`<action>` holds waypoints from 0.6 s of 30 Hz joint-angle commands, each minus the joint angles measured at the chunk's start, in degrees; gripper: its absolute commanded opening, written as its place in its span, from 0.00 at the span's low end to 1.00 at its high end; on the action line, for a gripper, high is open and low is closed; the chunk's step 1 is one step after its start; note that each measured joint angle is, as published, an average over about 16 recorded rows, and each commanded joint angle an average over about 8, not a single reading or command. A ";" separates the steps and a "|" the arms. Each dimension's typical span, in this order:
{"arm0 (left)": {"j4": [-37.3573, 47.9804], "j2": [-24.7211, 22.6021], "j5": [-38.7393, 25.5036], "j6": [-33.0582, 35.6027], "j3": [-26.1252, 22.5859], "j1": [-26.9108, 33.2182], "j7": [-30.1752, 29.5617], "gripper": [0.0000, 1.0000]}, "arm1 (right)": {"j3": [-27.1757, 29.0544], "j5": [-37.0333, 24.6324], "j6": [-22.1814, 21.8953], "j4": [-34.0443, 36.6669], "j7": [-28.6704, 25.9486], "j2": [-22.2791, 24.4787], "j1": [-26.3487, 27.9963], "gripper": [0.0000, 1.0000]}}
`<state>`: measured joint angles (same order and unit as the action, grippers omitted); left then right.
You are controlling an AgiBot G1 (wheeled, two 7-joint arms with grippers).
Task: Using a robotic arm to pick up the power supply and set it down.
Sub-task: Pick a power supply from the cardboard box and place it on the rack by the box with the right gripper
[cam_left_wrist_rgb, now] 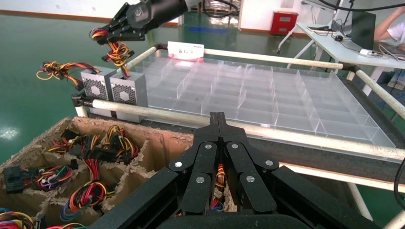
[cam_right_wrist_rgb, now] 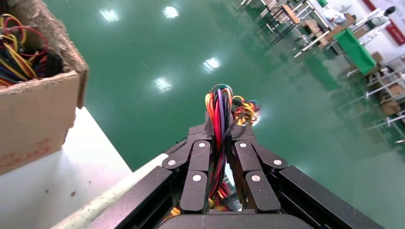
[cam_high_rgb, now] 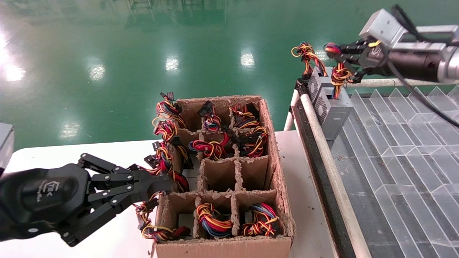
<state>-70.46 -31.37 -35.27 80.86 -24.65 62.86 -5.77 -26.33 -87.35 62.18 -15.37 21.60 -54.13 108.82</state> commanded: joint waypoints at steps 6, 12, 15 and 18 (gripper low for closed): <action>0.00 0.00 0.00 0.00 0.00 0.00 0.00 0.00 | 0.35 0.58 0.05 5.24 3.59 -1.62 1.10 0.93; 0.00 0.00 0.00 0.00 0.00 0.00 0.00 0.00 | 0.54 0.93 1.63 7.63 5.04 -1.73 2.38 1.00; 0.00 0.00 0.00 0.00 0.00 0.00 0.00 0.00 | 0.69 1.19 2.58 8.50 5.53 -1.58 3.00 1.00; 0.00 0.00 0.00 0.00 0.00 0.00 0.00 0.00 | 0.82 1.41 3.65 9.17 5.94 -1.27 3.65 1.00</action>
<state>-70.46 -31.37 -35.27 80.86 -24.66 62.86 -5.77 -25.55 -86.00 65.83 -6.35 27.48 -55.32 112.39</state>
